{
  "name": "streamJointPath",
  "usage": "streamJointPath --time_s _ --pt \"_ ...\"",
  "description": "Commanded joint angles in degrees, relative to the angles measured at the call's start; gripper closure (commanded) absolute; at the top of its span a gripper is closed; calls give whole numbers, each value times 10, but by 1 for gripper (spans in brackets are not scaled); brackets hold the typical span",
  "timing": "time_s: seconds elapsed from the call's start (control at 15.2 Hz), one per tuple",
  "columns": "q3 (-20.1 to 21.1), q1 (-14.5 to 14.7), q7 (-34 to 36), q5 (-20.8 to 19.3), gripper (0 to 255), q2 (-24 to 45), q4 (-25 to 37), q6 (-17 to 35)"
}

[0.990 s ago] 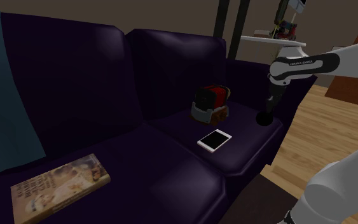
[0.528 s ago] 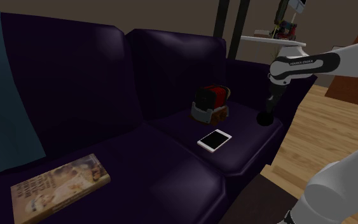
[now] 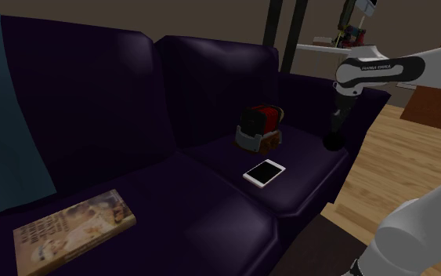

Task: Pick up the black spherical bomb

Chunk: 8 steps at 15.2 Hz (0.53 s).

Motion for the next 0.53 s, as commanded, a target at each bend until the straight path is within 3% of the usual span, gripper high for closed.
streamJointPath --time_s 0.0,0.46 --pt "3 1 -1 2 255 0 18 -18" --pt "6 4 -7 6 255 3 60 -57"
